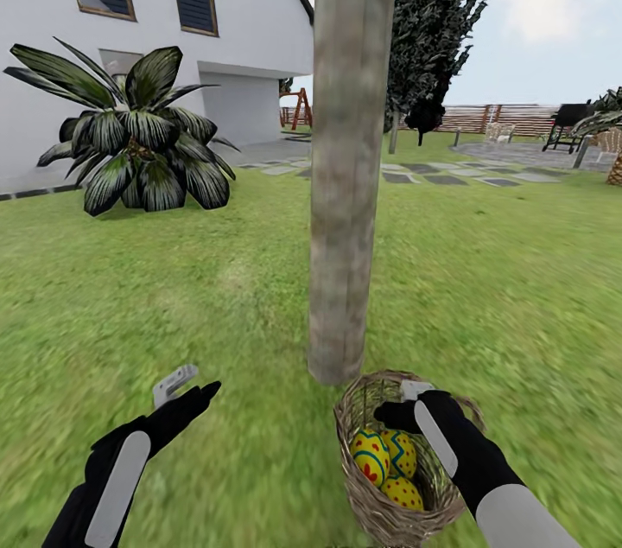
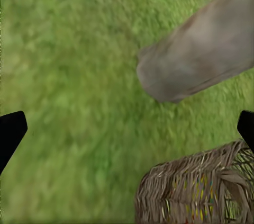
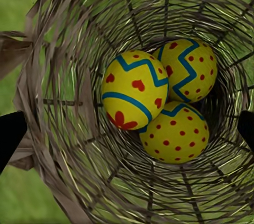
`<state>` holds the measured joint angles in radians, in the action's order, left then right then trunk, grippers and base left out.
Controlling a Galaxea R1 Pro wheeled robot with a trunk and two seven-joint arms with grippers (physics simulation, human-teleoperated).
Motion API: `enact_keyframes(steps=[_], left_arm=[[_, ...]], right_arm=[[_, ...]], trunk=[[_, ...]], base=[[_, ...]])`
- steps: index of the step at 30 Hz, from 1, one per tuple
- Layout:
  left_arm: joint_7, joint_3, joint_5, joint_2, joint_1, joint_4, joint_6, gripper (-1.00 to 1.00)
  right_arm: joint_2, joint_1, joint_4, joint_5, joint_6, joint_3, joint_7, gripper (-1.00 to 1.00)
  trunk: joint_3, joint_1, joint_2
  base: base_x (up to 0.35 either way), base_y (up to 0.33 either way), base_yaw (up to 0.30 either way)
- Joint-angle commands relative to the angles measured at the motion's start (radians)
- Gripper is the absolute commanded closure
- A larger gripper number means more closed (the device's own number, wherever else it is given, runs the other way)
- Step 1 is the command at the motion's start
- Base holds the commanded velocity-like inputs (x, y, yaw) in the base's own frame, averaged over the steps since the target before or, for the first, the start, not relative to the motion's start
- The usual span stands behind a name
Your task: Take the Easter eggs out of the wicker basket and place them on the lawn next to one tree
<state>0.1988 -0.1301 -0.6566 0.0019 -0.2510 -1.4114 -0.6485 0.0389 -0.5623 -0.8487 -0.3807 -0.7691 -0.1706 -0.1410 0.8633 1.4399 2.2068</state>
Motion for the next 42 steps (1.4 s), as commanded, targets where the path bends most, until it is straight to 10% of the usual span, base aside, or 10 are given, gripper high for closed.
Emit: enact_keyframes(steps=[1,14,22,33,37,42], left_arm=[[0.009,0.000,-0.011,0.000,-0.001,-0.001,-0.004,-1.00],[0.010,0.000,-0.011,0.000,-0.001,-0.003,-0.005,-1.00],[0.011,0.003,-0.009,0.001,-0.001,-0.002,-0.008,-1.00],[0.006,0.000,-0.021,0.001,-0.001,-0.018,-0.096,-1.00],[0.001,-0.032,-0.124,0.002,-0.001,-0.089,-0.283,-1.00],[-0.003,-0.049,-0.220,0.006,-0.001,-0.177,-0.358,-1.00]], right_arm=[[0.002,-0.001,-0.001,-0.011,-0.003,-0.004,-0.009,-1.00],[-0.003,-0.014,0.027,-0.011,-0.009,-0.006,-0.010,-1.00],[-0.038,-0.403,0.460,-0.017,-0.097,-0.006,-0.008,-1.00],[-0.050,-0.447,0.492,-0.025,-0.187,0.004,0.009,-1.00],[-0.048,-0.447,0.494,-0.023,-0.183,0.005,0.044,-1.00],[-0.050,-0.446,0.500,-0.024,-0.154,0.003,0.048,-1.00]], trunk=[[0.004,0.004,0.008],[0.045,0.054,0.099],[0.070,0.084,0.155],[0.105,0.126,0.232],[0.117,0.142,0.260],[0.133,0.160,0.293]], base=[[0.000,0.000,0.000],[0.000,0.000,0.000],[0.000,0.000,0.000],[0.000,0.000,0.000],[0.000,0.000,0.000],[0.000,0.000,0.000]])
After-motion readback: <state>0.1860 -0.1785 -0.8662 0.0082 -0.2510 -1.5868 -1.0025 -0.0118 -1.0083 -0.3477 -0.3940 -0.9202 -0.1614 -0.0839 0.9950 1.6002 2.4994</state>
